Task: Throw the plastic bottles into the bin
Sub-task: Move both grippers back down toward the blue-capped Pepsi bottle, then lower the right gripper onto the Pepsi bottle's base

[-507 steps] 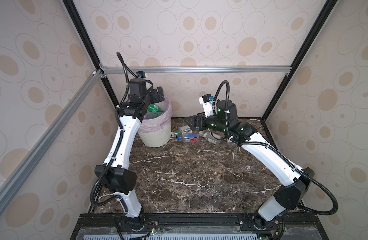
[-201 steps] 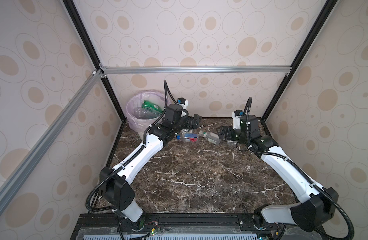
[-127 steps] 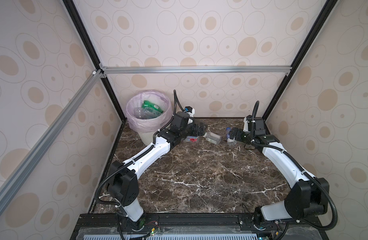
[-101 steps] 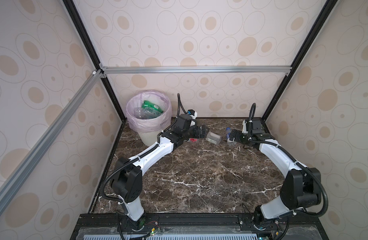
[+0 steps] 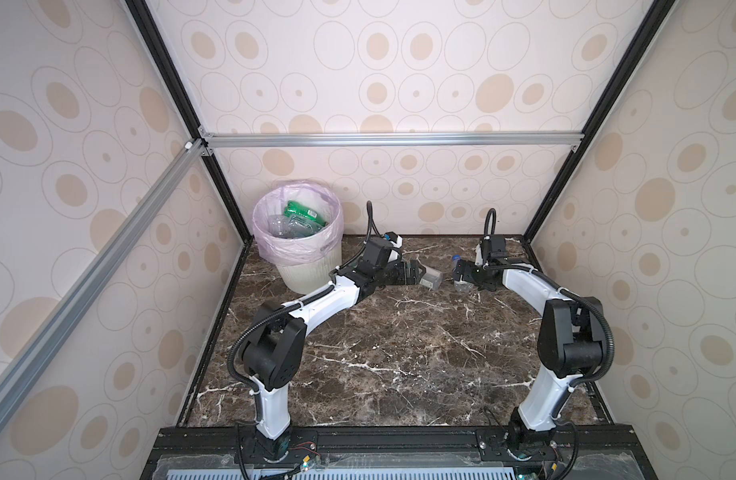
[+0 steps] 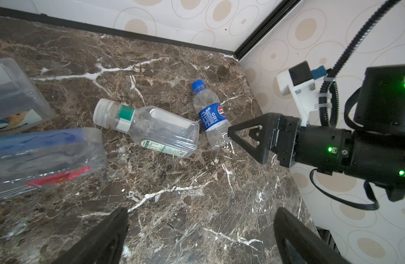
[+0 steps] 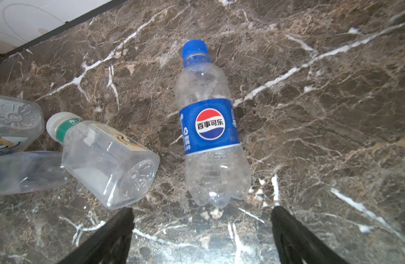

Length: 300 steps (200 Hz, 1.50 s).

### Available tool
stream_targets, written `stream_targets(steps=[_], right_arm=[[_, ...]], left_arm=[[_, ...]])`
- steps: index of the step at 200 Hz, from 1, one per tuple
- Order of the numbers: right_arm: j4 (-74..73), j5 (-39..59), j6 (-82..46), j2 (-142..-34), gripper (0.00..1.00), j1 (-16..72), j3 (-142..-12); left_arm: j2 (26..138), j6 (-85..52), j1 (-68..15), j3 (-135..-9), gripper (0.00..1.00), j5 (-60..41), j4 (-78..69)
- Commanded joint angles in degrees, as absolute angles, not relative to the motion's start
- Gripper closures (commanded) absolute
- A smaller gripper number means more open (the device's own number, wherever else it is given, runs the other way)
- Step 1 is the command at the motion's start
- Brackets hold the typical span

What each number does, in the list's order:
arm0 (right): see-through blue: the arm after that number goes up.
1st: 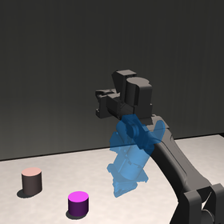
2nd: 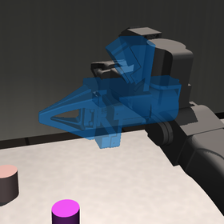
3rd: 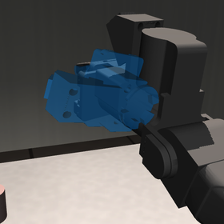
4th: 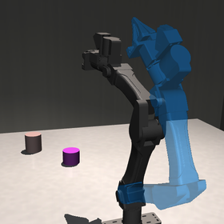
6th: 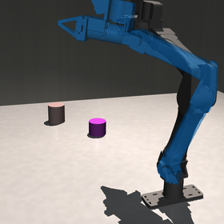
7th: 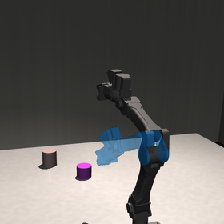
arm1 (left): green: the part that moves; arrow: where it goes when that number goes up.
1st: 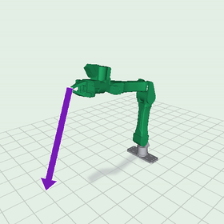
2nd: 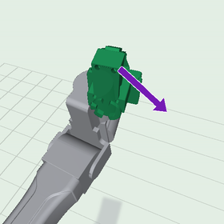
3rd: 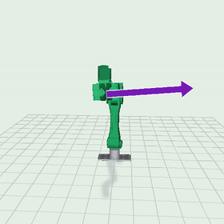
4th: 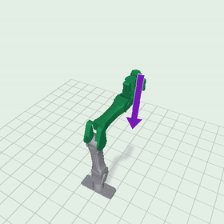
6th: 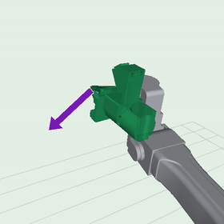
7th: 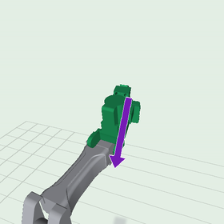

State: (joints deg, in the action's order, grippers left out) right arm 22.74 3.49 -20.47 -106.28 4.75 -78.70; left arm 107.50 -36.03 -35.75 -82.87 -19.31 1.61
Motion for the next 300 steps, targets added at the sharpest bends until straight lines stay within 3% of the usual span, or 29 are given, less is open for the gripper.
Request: stream_targets(steps=[1, 85, 166, 210, 300], right_arm=[[23.78, 3.93, -19.78, -109.37, 0.05, 3.91, -81.41], [25.20, 6.36, -20.13, -117.04, 0.21, 3.65, -87.10], [27.19, 7.47, -21.06, -118.73, 0.30, 3.66, -86.49], [27.81, 7.74, -21.09, -117.06, 0.38, 3.66, -85.29], [24.56, 9.96, -24.04, -105.40, 0.41, 3.75, -70.86]], left_arm=[[108.89, -37.01, -36.13, -85.31, 0.01, -20.79, -0.13], [113.29, -37.68, -36.17, -87.46, 0.01, -22.46, -0.18], [112.91, -37.65, -36.13, -87.01, 0.01, -22.71, -0.07], [110.88, -38.45, -36.20, -84.89, 0.01, -23.00, -0.62], [105.87, -41.63, -36.49, -78.81, 0.01, -24.22, -3.21]])
